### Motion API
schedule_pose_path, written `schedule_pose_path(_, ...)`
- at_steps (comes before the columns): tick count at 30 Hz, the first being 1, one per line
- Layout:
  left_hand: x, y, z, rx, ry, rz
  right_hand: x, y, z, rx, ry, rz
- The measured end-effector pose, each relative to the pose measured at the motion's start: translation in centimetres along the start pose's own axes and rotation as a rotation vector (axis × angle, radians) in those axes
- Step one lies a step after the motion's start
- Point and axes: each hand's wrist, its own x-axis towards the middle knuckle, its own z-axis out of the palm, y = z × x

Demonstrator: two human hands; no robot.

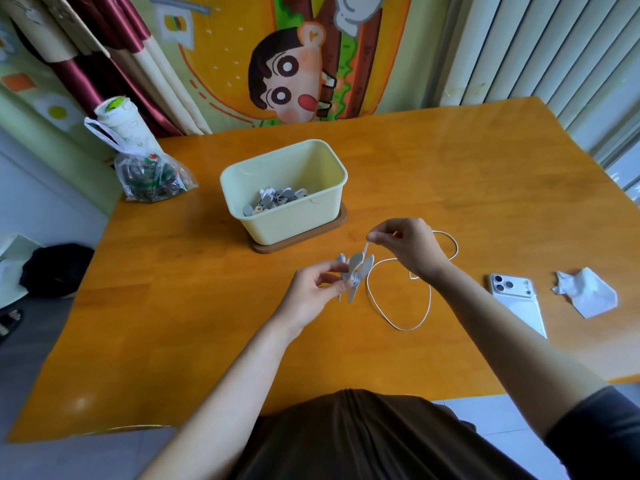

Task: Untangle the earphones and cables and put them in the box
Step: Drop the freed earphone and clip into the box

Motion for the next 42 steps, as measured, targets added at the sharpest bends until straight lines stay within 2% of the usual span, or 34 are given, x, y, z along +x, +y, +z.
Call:
schedule_pose_path(4, 0.4, 1.2, 0.7, -0.143, 0.032, 0.050, -0.8, 0.8, 1.6, 0.240, 0.005, 0.153)
schedule_pose_path(8, 0.8, 1.5, 0.7, -0.265, 0.065, 0.064, -3.0, 1.2, 3.8, 0.501, -0.104, 0.271)
schedule_pose_path(12, 0.8, 1.5, 0.9, -0.432, 0.095, 0.043, -4.7, 0.9, 5.5, 0.601, -0.182, 0.324)
schedule_pose_path(16, 1.1, 1.3, 1.0, -0.503, 0.188, 0.002, -5.5, 0.3, 5.6, 0.470, -0.141, 0.288)
schedule_pose_path(19, 1.5, 0.8, 0.8, -0.438, 0.288, -0.037, -6.1, -0.6, 5.5, 0.372, -0.140, 0.187)
schedule_pose_path(22, 2.0, -0.5, 0.2, -0.146, 0.394, -0.061, -6.0, -1.4, 5.3, 0.253, -0.108, 0.111)
schedule_pose_path(24, 2.2, -1.3, -0.4, 0.088, 0.404, -0.038, -5.7, -1.8, 4.7, 0.162, -0.139, 0.073)
schedule_pose_path(26, 2.1, -1.9, -0.9, 0.238, 0.389, -0.023, -5.4, -2.1, 4.0, 0.037, -0.227, 0.016)
schedule_pose_path(29, 1.9, -2.1, -1.2, 0.318, 0.324, 0.001, -4.7, -2.3, 2.6, -0.131, -0.309, -0.055)
schedule_pose_path(34, 1.5, -1.8, -0.9, 0.300, 0.175, 0.010, -3.0, -2.3, 0.2, -0.283, -0.215, -0.120)
schedule_pose_path(39, 1.1, -1.4, -1.1, 0.299, 0.038, -0.013, -2.1, -2.2, -0.9, -0.216, -0.070, -0.103)
schedule_pose_path(42, 0.3, -1.0, -0.9, 0.174, -0.071, -0.016, -1.6, -2.0, -1.5, -0.208, -0.012, -0.059)
